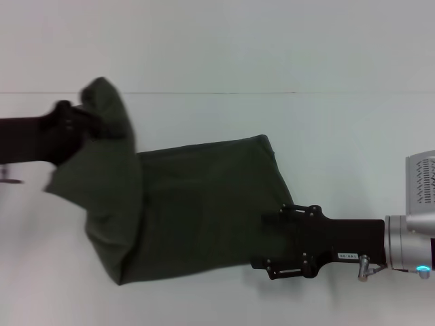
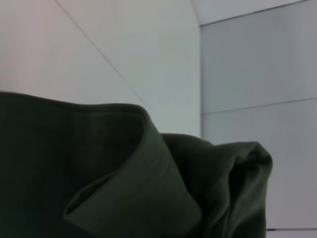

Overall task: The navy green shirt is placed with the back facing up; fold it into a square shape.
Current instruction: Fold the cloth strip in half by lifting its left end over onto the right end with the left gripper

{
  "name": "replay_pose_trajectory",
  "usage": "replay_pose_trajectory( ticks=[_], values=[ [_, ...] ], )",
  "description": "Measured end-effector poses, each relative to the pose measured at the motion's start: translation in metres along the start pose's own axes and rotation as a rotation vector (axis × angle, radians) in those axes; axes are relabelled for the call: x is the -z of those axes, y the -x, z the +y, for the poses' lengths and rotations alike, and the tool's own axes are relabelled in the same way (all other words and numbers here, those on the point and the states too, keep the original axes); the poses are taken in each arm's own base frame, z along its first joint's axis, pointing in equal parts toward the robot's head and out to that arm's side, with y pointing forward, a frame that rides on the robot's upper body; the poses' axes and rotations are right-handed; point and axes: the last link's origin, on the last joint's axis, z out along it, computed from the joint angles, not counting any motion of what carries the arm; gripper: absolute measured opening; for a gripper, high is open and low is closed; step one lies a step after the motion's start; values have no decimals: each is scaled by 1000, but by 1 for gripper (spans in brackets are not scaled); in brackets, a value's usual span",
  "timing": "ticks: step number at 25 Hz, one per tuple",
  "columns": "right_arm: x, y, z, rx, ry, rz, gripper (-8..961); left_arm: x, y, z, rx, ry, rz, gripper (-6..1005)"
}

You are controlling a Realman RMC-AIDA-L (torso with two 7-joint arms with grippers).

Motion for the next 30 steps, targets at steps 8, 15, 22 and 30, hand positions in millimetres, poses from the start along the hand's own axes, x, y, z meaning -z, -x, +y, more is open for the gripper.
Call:
replay_pose_trajectory(
  ticks=[8,15,22,30],
  values=[
    [1,-1,0,-5,-7,-4,915,-65,21,-4,24,156,46,136],
    [3,-4,-2,-15,-26,2,915,-113,42,-6,25,183,57,157],
    [4,-7,-2,-31,-44,-1,915,-142,55,-12,33,174,98,178],
    [8,-11,-1,-47,-57,-6,915,-152,58,-20,21,161,154,201]
  ],
)
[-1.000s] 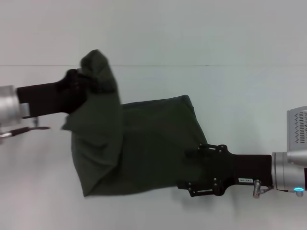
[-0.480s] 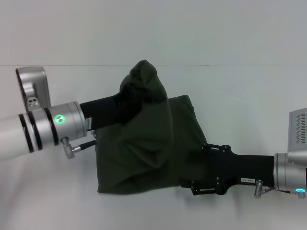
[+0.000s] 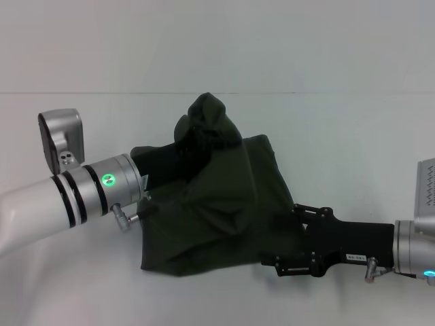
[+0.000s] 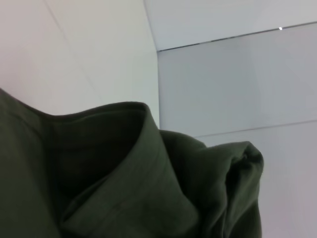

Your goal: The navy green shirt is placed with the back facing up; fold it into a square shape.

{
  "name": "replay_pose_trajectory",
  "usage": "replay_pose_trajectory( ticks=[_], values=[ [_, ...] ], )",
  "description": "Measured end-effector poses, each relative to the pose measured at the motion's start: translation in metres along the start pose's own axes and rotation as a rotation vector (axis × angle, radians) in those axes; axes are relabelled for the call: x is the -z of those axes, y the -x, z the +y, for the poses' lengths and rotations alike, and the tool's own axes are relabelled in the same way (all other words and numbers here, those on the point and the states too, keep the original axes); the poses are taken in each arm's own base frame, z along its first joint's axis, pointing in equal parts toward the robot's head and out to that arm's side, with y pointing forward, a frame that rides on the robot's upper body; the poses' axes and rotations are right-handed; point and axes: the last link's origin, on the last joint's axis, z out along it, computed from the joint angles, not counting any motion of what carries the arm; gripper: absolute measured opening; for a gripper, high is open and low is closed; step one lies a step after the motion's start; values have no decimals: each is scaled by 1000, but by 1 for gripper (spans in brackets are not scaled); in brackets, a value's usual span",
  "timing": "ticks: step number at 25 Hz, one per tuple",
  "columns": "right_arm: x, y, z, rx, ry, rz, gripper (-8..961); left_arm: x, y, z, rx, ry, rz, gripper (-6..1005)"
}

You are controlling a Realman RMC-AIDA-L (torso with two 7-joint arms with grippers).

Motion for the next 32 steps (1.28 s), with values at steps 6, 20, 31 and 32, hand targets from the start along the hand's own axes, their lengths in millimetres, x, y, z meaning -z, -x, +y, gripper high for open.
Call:
replay_pose_trajectory(
  ticks=[6,20,31,32],
  values=[
    [4,-4,0,-14,-11,-4,915,-11,9,4,-77,25,-28,219],
    [51,-41,11,-142,-126,-43,916,-12,7,8,-128,83,36,505],
    [82,-29,7,-333,-83,-119,915,55,-15,14,-320,107,-64,911],
    [83,-24,5,-354,-66,-123,915,68,-16,12,-362,100,-83,914]
  ],
)
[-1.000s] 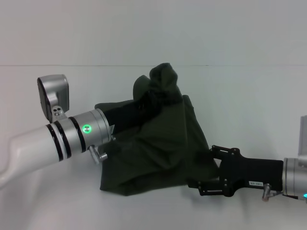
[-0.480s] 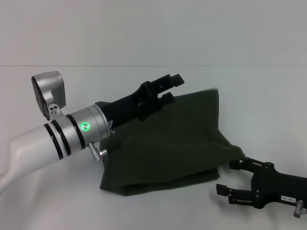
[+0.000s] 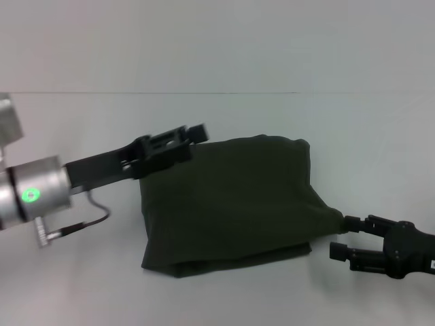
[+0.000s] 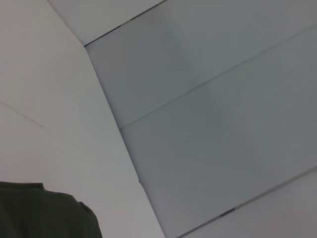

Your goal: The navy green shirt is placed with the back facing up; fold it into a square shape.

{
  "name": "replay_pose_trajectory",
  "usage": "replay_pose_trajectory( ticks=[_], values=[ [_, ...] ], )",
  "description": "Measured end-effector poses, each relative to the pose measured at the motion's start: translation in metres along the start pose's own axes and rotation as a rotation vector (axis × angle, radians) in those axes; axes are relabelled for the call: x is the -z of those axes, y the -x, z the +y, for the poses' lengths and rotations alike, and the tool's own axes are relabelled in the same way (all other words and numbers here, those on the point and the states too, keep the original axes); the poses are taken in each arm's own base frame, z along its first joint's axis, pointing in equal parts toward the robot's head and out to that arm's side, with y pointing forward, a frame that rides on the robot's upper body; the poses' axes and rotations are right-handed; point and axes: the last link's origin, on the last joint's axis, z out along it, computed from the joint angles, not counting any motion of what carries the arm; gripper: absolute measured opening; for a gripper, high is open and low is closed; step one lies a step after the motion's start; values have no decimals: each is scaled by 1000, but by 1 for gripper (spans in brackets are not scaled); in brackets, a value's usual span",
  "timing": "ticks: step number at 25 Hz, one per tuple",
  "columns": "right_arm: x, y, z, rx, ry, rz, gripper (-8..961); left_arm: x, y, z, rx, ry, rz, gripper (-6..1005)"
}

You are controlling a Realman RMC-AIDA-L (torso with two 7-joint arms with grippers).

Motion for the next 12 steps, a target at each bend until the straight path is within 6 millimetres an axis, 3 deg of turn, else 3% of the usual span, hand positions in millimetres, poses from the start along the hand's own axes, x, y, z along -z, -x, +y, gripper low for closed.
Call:
replay_pose_trajectory(
  ticks=[3,6,9,12],
  values=[
    [1,11,-1,-30,17,3,915,35,4,-1,-111,-4,-27,925],
    [1,20,-4,-83,12,6,915,53,10,-3,-193,-14,-32,935],
    [-4,29,-5,-107,23,-1,915,62,17,-6,-260,-35,-63,937],
    [-22,41,0,-82,56,-25,915,61,23,-6,-298,-31,-92,935]
  ],
)
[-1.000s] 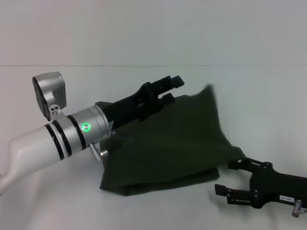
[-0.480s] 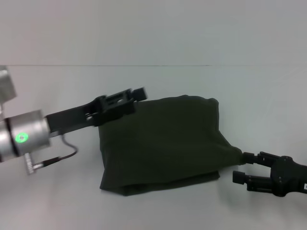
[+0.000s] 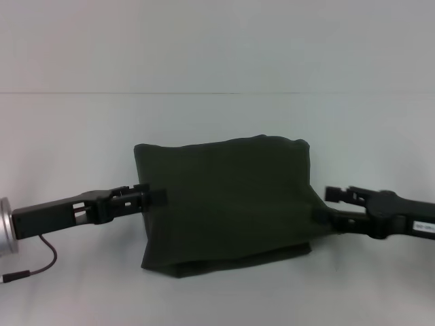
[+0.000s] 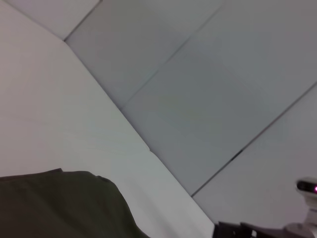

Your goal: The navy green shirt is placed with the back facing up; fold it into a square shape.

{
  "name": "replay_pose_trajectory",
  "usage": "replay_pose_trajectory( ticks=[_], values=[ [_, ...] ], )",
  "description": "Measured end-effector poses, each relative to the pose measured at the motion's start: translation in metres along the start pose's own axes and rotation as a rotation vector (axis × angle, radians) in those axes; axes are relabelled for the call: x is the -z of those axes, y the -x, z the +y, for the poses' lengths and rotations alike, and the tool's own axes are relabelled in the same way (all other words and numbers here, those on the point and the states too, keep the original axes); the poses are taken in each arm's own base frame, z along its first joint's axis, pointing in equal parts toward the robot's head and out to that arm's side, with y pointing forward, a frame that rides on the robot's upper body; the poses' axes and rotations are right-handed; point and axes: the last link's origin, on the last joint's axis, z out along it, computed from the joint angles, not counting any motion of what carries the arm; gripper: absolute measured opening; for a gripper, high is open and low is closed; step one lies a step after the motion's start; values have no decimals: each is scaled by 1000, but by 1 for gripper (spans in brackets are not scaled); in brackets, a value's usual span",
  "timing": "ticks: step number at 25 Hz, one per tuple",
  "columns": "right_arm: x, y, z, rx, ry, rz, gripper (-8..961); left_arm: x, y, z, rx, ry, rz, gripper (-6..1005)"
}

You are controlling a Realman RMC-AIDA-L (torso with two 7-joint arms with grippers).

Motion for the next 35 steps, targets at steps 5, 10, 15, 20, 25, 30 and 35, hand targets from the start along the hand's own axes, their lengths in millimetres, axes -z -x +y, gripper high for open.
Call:
replay_pose_trajectory(
  ticks=[5,10,15,20,25,30,35],
  values=[
    [-43,5,5,121,21,22,915,-3,3,3,-51,23,-6,933],
    [-67,-11,6,197,36,85,916,2,8,1,-56,4,-2,931],
    [-70,-31,3,195,4,144,915,8,11,-3,-44,-28,12,929],
    [-66,-45,2,165,-14,169,915,10,13,-4,-33,-41,15,927],
    [-60,-50,3,153,-18,165,915,10,14,-5,-25,-44,14,925],
    [-53,-43,8,182,26,126,916,9,14,-7,18,-59,0,924],
    [-35,-39,13,232,42,31,916,12,16,-13,137,-103,-52,922]
  ],
)
